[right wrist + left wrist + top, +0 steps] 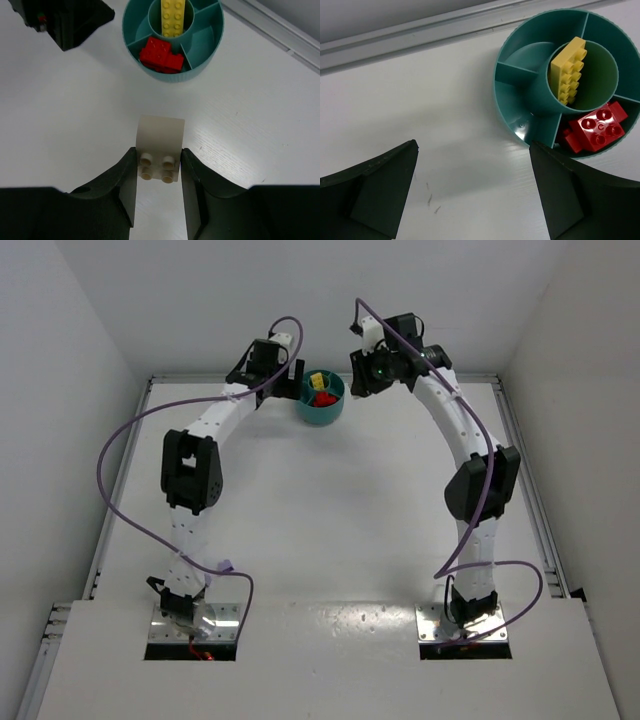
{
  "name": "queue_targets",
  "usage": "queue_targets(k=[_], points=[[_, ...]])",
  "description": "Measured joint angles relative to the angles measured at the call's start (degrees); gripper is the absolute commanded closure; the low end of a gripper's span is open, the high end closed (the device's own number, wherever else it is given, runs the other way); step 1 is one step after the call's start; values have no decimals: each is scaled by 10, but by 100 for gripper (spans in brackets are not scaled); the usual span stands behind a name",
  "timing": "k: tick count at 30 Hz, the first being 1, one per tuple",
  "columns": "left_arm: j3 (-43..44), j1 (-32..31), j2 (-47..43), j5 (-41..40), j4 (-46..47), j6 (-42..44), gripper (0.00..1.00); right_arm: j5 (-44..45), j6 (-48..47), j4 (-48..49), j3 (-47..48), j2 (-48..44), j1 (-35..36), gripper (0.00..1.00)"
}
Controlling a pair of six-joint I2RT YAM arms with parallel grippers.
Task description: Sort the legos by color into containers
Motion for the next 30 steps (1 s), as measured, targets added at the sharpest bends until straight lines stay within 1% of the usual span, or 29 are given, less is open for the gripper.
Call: queue_targets(k=[10,22,25,30], points=[[17,-13,17,-19,0,11,0,-16,23,19,38,18,-1,100],[18,-25,28,-16,2,14,0,-24,41,25,50,56,-4,100],[18,-25,28,-14,5,11,0,-24,57,50,57,71,-8,100],[18,-22,27,-3,5,6,0,-24,92,120,57,102,-15,100]])
